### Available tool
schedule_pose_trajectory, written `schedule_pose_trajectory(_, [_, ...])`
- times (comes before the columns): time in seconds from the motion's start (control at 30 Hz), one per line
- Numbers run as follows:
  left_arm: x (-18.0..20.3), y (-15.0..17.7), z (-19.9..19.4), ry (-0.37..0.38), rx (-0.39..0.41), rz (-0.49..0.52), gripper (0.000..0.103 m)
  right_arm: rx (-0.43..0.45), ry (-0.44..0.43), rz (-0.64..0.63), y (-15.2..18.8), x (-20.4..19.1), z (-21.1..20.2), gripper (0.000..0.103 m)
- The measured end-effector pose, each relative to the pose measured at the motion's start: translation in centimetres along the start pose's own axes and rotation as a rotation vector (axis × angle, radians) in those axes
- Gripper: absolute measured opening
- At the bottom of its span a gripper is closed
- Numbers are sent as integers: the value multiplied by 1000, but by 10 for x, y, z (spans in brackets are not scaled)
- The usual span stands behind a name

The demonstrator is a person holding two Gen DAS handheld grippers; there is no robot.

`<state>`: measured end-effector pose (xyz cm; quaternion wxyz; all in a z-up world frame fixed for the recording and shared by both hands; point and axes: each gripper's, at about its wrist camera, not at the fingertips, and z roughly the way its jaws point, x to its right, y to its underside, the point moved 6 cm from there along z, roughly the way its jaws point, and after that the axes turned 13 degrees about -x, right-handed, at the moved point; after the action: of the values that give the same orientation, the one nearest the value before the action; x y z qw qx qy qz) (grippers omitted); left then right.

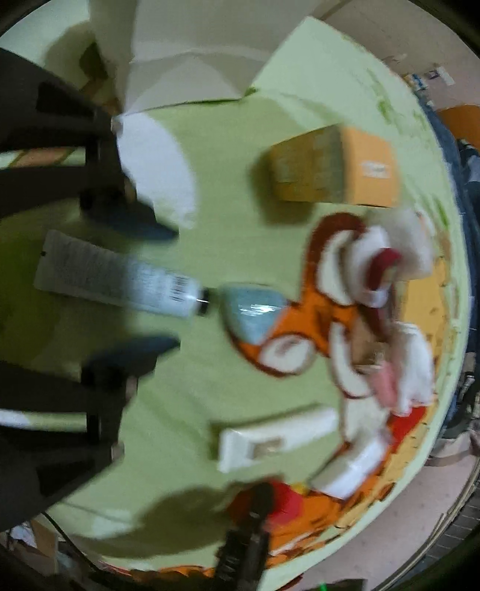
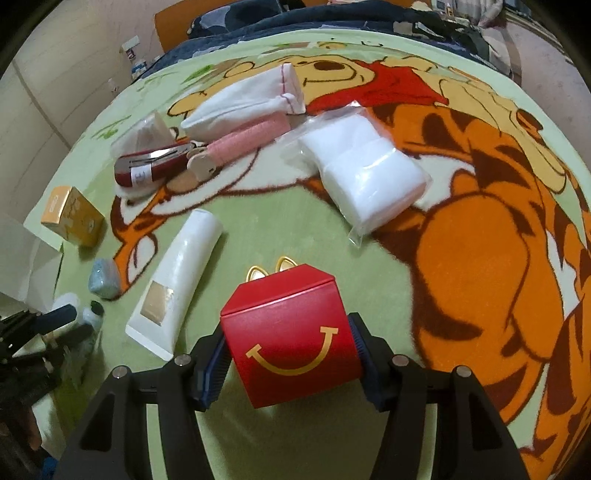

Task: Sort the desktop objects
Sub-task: 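Close the left tool on the hand-cream tube while the right tool grips the red box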

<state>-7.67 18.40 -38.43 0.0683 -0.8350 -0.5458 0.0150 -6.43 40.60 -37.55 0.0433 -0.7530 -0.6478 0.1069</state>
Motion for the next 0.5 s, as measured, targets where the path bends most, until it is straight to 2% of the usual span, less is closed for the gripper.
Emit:
schedule_pose_trajectory(0.07, [-3,7,7,19,-9,3,68,-2,15,-19,-1,-2,2,60])
schedule_pose_trajectory(0.3, [0,4,19,-7,-18,51,69,-37,65,-56,-8,-7,17,61])
schedule_pose_trajectory(0.37, [0,3,20,-8,-11,49,56,-41,56,-48,-8,-6,19,59])
schedule_pose_trajectory(0.43, [1,4,17,-16,-2,52,30,-39,36,-32,-6,-5,18,58])
schedule_pose_trajectory(0.5, [2,6,14,-23,5,50,28,-37,18,-19,-3,-3,14,57])
